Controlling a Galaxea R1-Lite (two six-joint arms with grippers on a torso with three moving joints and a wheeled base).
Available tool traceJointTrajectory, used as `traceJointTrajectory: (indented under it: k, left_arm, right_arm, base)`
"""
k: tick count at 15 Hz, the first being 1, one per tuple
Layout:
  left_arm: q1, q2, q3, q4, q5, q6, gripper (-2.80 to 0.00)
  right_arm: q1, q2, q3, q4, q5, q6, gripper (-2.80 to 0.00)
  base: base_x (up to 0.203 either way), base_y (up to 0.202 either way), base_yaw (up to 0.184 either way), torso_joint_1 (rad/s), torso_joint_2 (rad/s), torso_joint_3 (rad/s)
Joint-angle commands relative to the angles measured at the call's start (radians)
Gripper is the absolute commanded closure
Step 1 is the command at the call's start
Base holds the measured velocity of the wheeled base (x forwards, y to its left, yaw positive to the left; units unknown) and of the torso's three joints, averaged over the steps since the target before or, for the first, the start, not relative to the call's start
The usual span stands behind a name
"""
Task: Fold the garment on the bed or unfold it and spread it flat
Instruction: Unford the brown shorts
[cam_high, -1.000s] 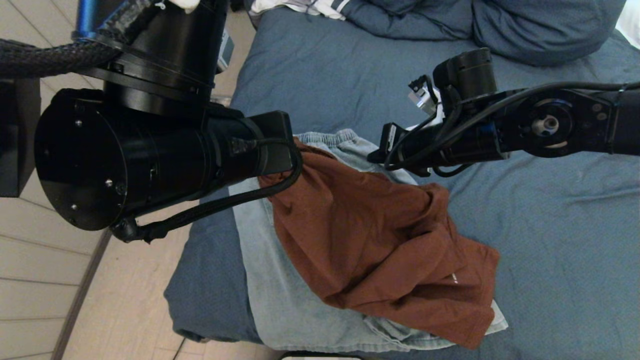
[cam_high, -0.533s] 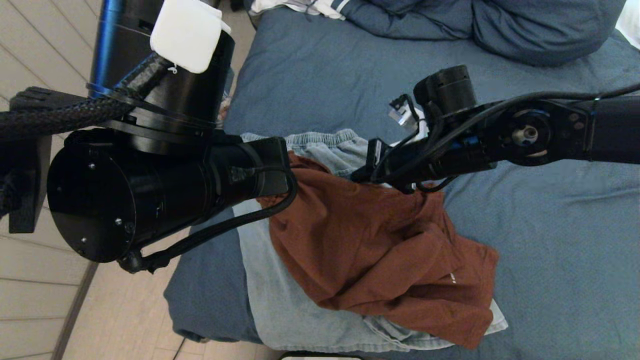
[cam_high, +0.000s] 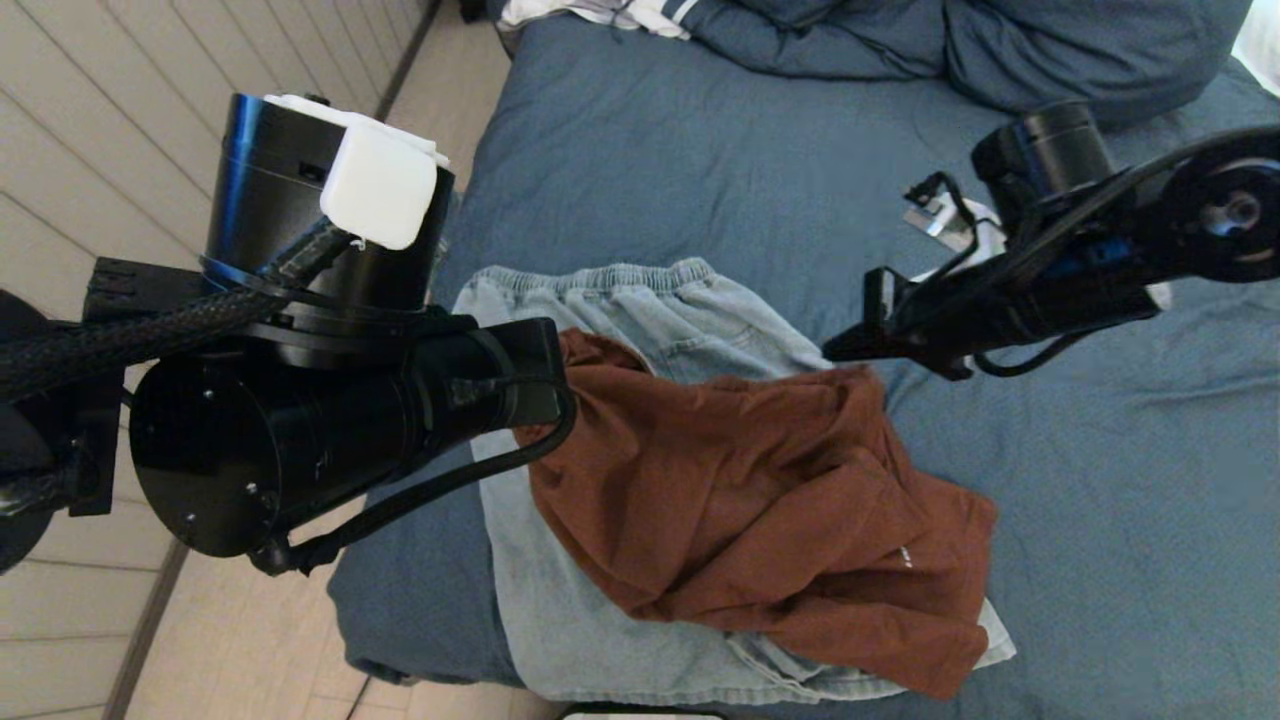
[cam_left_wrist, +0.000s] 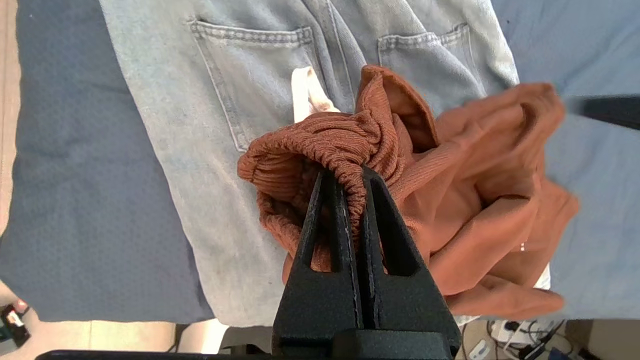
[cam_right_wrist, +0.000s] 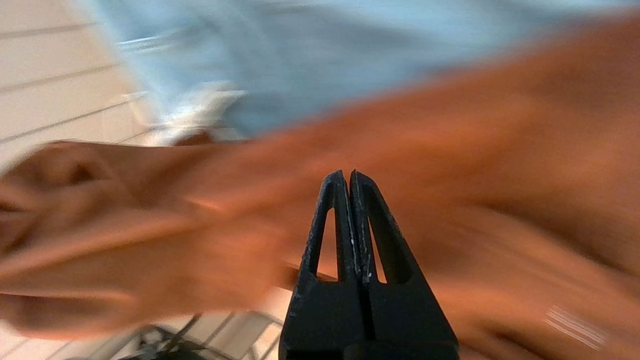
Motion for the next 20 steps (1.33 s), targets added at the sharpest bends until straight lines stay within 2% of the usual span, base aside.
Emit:
traceJointTrajectory:
  k: [1,4,6,7,9,10,13,16,18,20]
  left_arm:
    - [0.002,0.011,0.001,0.002,0.003,-0.002,0.00]
    - [0.002,0.035,0.017,-0.001,0.001,-0.006,0.00]
    - [0.012,0.066,0.010,-0.002,-0.004,-0.006,0.00]
    - [0.013,0.076,0.007,-0.004,-0.006,-0.009,0.00]
    - [0.020,0.085,0.010,-0.041,-0.006,-0.008,0.00]
    - [0.024,0.086,0.012,-0.058,-0.003,-0.006,0.00]
    - [0.025,0.085,0.006,-0.056,-0.003,-0.002,0.00]
    - [0.025,0.097,0.010,-0.058,-0.003,-0.002,0.00]
    - [0.025,0.116,0.003,-0.062,-0.005,-0.005,0.00]
    - [0.025,0.125,0.001,-0.075,-0.006,-0.006,0.00]
  right_arm:
    - [-0.118,-0.113,0.123,0.016,0.004,-0.035,0.00]
    - [-0.229,-0.186,0.341,-0.019,0.009,-0.114,0.00]
    - [-0.292,-0.204,0.453,-0.124,0.034,-0.161,0.00]
    - [-0.306,-0.203,0.485,-0.172,0.051,-0.180,0.00]
    - [-0.306,-0.196,0.513,-0.187,0.054,-0.190,0.00]
    - [-0.305,-0.192,0.524,-0.214,0.054,-0.195,-2.80]
    - [-0.302,-0.130,0.531,-0.318,0.053,-0.210,-2.80]
    - [-0.305,-0.033,0.484,-0.360,0.055,-0.233,-2.80]
    - [-0.294,0.032,0.438,-0.360,0.056,-0.227,-2.80]
    - [-0.249,0.077,0.370,-0.356,0.056,-0.182,-2.80]
  base:
    - [0.000,0.000,0.000,0.000,0.00,0.000]
    - [0.000,0.000,0.000,0.000,0.00,0.000]
    - [0.000,0.000,0.000,0.000,0.00,0.000]
    - [0.000,0.000,0.000,0.000,0.00,0.000]
    - [0.000,0.000,0.000,0.000,0.00,0.000]
    - [0.000,0.000,0.000,0.000,0.00,0.000]
    - [0.000,0.000,0.000,0.000,0.00,0.000]
    - [0.000,0.000,0.000,0.000,0.00,0.000]
    - [0.000,0.000,0.000,0.000,0.00,0.000]
    - [0.000,0.000,0.000,0.000,0.00,0.000]
